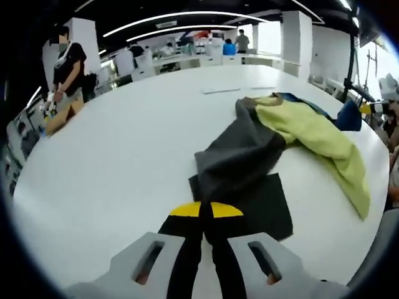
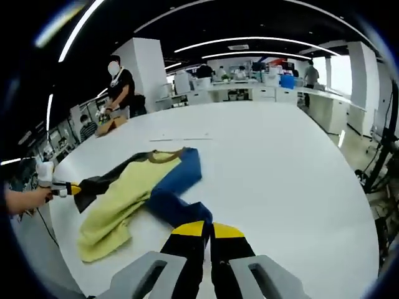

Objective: Fold the garment on the visible template until the final outline fits inside the template.

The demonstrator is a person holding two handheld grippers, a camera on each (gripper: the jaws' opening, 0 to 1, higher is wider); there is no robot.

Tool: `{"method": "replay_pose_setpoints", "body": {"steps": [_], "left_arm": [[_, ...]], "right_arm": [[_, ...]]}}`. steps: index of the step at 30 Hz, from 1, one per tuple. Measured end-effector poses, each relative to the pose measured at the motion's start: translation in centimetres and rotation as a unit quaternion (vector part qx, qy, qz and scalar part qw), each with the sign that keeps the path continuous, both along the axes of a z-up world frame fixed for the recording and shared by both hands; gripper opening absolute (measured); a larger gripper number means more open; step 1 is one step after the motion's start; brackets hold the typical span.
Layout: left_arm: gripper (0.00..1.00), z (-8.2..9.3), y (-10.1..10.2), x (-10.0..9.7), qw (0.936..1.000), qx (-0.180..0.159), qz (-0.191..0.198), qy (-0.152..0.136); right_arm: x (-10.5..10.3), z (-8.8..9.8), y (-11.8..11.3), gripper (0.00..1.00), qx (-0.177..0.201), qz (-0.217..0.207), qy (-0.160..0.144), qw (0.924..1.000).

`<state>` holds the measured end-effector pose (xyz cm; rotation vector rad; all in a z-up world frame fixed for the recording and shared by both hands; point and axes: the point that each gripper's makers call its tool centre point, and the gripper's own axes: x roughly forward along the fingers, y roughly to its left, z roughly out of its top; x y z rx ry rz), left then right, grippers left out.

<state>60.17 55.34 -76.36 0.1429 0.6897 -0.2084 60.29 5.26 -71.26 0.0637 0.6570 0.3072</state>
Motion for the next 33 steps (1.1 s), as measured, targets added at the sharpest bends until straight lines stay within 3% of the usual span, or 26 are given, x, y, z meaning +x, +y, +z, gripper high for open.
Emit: {"method": "replay_pose_setpoints", "body": {"steps": [5, 9, 16, 23, 25, 33], "left_arm": [[0.0, -0.1, 0.4, 0.0, 0.9998, 0.017, -0.003, 0.002], [0.0, -0.2, 1.1, 0.4, 0.9999, 0.004, 0.015, 0.001], [0.0, -0.3, 2.0, 0.7, 0.9996, 0.022, 0.019, 0.0], [0.0, -0.2, 2.7, 1.2, 0.998, 0.063, 0.001, -0.003], [0.0, -0.3, 3.2, 1.6, 0.9961, 0.088, -0.008, -0.002], [0.0, 0.2, 3.3, 1.9, 0.9942, 0.107, -0.008, -0.003]], "right_arm": [[-0.4, -0.6, -2.1, 0.0, -0.018, -0.017, 0.009, 0.9997], [-0.6, -1.1, -3.3, 0.0, -0.022, -0.028, 0.015, 0.9992], [-1.0, -2.0, -5.5, 0.0, -0.043, -0.044, 0.027, 0.9977], [-1.1, -3.0, -8.3, 0.0, -0.054, -0.069, 0.044, 0.9952], [-1.0, -3.1, -8.9, 0.0, -0.058, -0.075, 0.045, 0.9945], [-0.6, -3.4, -11.5, 0.0, -0.1, -0.078, 0.048, 0.9907]]}}
